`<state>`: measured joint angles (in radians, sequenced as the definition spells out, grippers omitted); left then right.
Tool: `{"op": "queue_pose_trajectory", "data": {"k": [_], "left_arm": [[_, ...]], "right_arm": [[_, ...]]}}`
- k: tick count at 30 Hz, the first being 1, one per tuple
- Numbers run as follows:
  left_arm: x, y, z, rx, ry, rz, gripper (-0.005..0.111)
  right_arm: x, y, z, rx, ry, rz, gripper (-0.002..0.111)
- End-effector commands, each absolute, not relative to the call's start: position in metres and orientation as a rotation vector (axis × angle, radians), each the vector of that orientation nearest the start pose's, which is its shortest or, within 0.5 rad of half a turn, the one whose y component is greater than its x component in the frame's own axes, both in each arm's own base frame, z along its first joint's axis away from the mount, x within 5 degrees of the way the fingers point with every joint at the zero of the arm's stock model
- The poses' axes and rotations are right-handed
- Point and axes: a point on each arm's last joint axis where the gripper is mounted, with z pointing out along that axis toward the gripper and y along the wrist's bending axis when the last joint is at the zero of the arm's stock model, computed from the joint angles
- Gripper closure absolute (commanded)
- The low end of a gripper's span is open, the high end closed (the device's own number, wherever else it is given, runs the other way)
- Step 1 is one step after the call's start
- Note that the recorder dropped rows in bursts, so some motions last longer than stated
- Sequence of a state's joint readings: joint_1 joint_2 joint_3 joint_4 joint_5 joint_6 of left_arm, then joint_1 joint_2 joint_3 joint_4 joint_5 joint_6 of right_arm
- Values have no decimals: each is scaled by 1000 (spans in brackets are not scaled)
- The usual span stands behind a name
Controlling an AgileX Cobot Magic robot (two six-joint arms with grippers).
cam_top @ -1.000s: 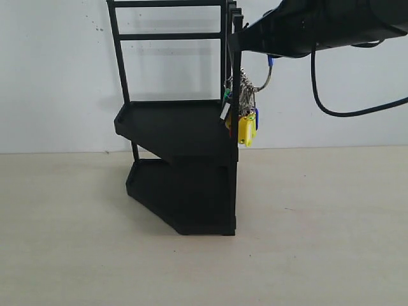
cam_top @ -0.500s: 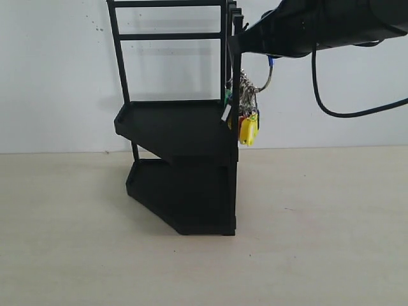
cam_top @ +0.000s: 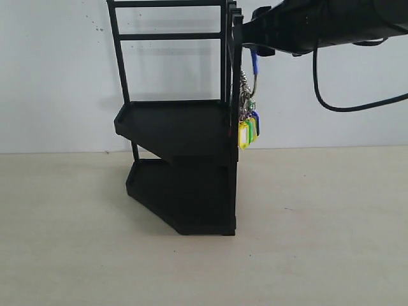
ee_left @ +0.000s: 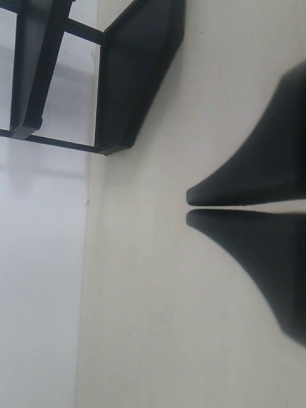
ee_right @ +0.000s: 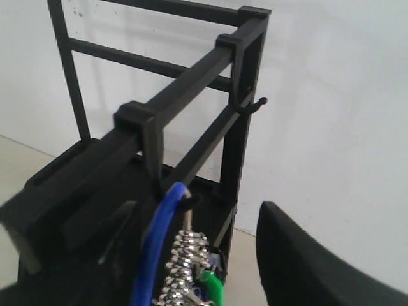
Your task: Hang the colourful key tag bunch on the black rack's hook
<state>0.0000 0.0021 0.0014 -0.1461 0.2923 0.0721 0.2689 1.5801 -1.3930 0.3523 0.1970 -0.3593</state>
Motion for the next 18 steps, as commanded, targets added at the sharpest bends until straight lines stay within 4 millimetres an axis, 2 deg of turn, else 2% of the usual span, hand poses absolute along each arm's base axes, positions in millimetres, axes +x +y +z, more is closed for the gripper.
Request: {"op": "queue_pose_trajectory", "data": {"k": [1,10,18], "left_arm": [[55,-4,188,-24,1766,-79,102],[55,-4,188,-24,1766,-79,102],[55,-4,188,-24,1766,-79,102]], "right_arm": [[359,91,386,-256,1832,234,57],[326,82,398,-291,1787,189,73],[288,73,391,-296,1802,185,73]]}}
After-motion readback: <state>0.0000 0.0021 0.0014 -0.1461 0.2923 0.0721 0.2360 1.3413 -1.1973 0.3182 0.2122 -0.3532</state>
